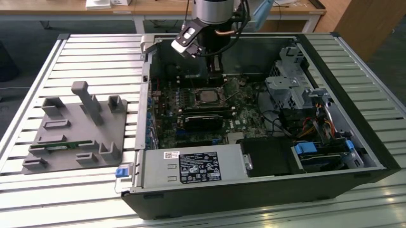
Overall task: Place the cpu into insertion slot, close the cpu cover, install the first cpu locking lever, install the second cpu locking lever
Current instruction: 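Close the cpu cover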
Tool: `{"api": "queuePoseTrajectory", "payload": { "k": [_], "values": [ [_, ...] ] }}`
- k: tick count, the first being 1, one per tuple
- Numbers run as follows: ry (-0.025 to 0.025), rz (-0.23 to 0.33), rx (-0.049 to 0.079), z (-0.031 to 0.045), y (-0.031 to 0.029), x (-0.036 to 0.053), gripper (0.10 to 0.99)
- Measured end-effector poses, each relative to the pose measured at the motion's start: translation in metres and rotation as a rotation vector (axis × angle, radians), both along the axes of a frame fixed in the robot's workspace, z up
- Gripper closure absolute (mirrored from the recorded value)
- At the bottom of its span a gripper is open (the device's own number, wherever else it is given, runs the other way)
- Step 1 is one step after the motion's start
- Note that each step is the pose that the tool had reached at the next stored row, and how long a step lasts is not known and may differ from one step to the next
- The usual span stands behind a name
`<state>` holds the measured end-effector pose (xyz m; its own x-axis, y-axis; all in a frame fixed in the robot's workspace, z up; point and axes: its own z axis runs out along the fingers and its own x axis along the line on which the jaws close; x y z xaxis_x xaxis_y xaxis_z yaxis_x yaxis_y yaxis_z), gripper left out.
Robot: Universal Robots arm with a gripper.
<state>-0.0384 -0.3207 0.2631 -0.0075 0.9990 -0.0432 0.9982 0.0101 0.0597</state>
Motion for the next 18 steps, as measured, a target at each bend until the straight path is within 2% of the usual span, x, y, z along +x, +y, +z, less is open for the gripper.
{"api": "queuePoseTrajectory", "payload": {
  "k": [2,3,5,18],
  "values": [
    [0.0017,0.000,0.009,0.0000,-0.0005,0.0005,0.965],
    [0.0042,0.000,0.013,0.0000,-0.0005,0.0012,0.965],
    [0.0078,0.000,0.016,-0.0001,-0.0004,0.0027,0.965],
    [0.0080,0.000,0.016,-0.0002,-0.0005,0.0046,0.965]
  ]
}}
